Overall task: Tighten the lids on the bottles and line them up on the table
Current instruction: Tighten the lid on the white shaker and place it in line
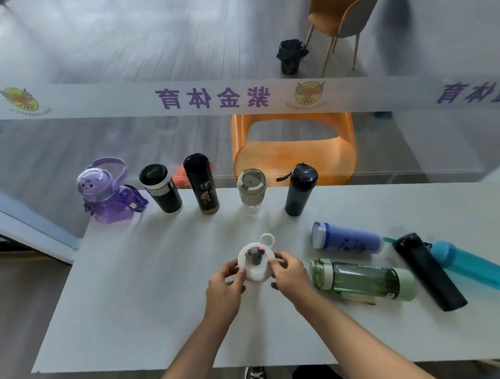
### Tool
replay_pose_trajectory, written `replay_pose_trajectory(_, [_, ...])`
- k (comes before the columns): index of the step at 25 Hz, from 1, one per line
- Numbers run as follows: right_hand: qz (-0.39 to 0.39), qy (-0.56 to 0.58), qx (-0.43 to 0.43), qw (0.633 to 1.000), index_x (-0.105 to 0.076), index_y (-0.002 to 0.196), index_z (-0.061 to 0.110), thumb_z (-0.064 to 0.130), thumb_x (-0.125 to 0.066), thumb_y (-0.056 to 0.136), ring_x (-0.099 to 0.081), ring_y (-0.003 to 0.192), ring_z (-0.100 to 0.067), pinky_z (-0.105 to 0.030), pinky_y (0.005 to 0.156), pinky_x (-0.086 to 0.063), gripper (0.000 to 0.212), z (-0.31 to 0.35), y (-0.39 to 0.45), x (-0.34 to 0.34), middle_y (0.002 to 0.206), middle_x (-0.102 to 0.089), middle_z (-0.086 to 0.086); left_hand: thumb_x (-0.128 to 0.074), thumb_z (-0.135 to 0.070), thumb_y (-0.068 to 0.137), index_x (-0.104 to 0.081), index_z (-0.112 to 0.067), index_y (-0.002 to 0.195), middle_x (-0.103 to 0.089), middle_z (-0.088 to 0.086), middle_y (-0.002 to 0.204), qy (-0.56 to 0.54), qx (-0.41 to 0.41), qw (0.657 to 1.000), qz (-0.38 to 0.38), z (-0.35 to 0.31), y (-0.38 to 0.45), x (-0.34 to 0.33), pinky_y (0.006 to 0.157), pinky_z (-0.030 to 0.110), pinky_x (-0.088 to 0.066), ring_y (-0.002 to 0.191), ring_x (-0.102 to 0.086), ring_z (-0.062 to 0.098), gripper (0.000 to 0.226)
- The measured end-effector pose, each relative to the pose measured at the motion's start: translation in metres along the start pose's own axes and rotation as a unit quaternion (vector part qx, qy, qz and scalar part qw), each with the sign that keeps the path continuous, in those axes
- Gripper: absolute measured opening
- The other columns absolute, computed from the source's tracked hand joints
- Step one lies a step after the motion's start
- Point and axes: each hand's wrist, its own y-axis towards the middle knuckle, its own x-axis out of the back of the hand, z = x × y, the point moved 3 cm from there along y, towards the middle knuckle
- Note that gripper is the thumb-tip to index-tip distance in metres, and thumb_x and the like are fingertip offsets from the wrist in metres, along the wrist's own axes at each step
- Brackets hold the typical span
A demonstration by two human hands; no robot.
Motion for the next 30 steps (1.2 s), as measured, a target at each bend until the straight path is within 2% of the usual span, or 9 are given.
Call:
replay_pose_trajectory(4, [-0.017,0.02,0.058,0.998,-0.064,0.1,0.037,0.026,-0.058,0.094,-0.069,0.099,-0.019,-0.049,0.093,-0.058,0.014,0.023,0.007,0.035,0.097,-0.071,0.008,-0.066,-0.025,0.092,-0.067,-0.021,0.121,-0.072,-0.005,0.108,0.007,-0.035,0.999,0.006,-0.039,-0.002,-0.025,0.084,0.039,-0.062,0.093,-0.072,0.016,0.029])
replay_pose_trajectory(6, [-0.031,0.045,0.07,0.996,-0.066,0.105,0.033,0.025,-0.059,0.095,-0.069,0.099,-0.019,-0.05,0.093,-0.058,0.014,0.03,0.014,0.062,0.102,-0.072,0.003,-0.067,-0.026,0.092,-0.068,-0.024,0.118,-0.071,-0.007,0.107,0.007,-0.055,0.998,0.016,-0.06,-0.003,-0.047,0.084,0.039,-0.062,0.093,-0.072,0.014,0.027])
replay_pose_trajectory(10, [-0.074,0.081,0.085,0.99,-0.065,0.093,0.029,0.021,-0.062,0.096,-0.068,0.087,-0.023,-0.053,0.086,-0.059,0.008,0.037,0.032,0.126,0.103,-0.073,-0.01,-0.068,-0.025,0.09,-0.068,-0.033,0.108,-0.072,-0.011,0.103,0.012,-0.081,0.996,0.031,-0.088,-0.004,-0.106,0.083,0.039,-0.062,0.09,-0.073,0.01,0.019])
replay_pose_trajectory(13, [-0.092,0.085,0.098,0.987,-0.064,0.096,0.024,0.02,-0.063,0.096,-0.068,0.094,-0.025,-0.051,0.09,-0.058,0.005,0.042,0.053,0.177,0.103,-0.072,-0.008,-0.068,-0.029,0.09,-0.067,-0.033,0.113,-0.072,-0.011,0.107,0.032,-0.086,0.995,0.039,-0.103,0.0,-0.156,0.085,0.04,-0.061,0.094,-0.072,0.009,0.024])
replay_pose_trajectory(16, [-0.095,0.066,0.099,0.988,-0.064,0.096,0.029,0.023,-0.064,0.096,-0.069,0.103,-0.027,-0.051,0.091,-0.058,0.006,0.043,0.084,0.222,0.107,-0.072,-0.007,-0.065,-0.028,0.092,-0.064,-0.029,0.125,-0.073,-0.008,0.111,0.058,-0.082,0.994,0.046,-0.12,0.013,-0.205,0.088,0.039,-0.06,0.095,-0.071,0.008,0.034])
replay_pose_trajectory(18, [-0.091,0.059,0.091,0.99,-0.063,0.103,0.024,0.023,-0.063,0.096,-0.069,0.103,-0.03,-0.053,0.091,-0.058,0.007,0.043,0.11,0.244,0.107,-0.071,-0.009,-0.061,-0.024,0.094,-0.061,-0.025,0.131,-0.072,-0.005,0.114,0.076,-0.074,0.993,0.057,-0.129,0.024,-0.232,0.091,0.036,-0.057,0.092,-0.07,0.009,0.037])
replay_pose_trajectory(23, [-0.075,0.033,0.063,0.995,-0.067,0.108,0.02,0.024,-0.062,0.092,-0.069,0.092,-0.027,-0.052,0.093,-0.057,0.017,0.042,0.164,0.265,0.096,-0.073,-0.006,-0.05,-0.008,0.093,-0.052,-0.021,0.14,-0.064,-0.004,0.125,0.14,-0.047,0.986,0.082,-0.14,0.054,-0.272,0.096,0.037,-0.052,0.083,-0.062,0.013,0.049])
replay_pose_trajectory(28, [-0.053,0.014,0.025,0.998,-0.069,0.115,0.02,0.026,-0.063,0.092,-0.071,0.097,-0.03,-0.05,0.093,-0.057,0.025,0.038,0.205,0.255,0.104,-0.075,-0.008,-0.045,-0.001,0.088,-0.05,-0.02,0.141,-0.058,0.003,0.137,0.164,0.009,0.983,0.076,-0.134,0.095,-0.285,0.101,0.047,-0.051,0.098,-0.068,0.034,0.057])
replay_pose_trajectory(30, [-0.043,0.006,0.016,0.999,-0.067,0.118,0.02,0.026,-0.063,0.092,-0.071,0.099,-0.03,-0.048,0.095,-0.057,0.027,0.037,0.215,0.251,0.108,-0.074,-0.008,-0.043,0.002,0.089,-0.048,-0.018,0.142,-0.058,0.003,0.137,0.169,0.027,0.982,0.079,-0.132,0.102,-0.285,0.102,0.044,-0.05,0.092,-0.065,0.031,0.056])
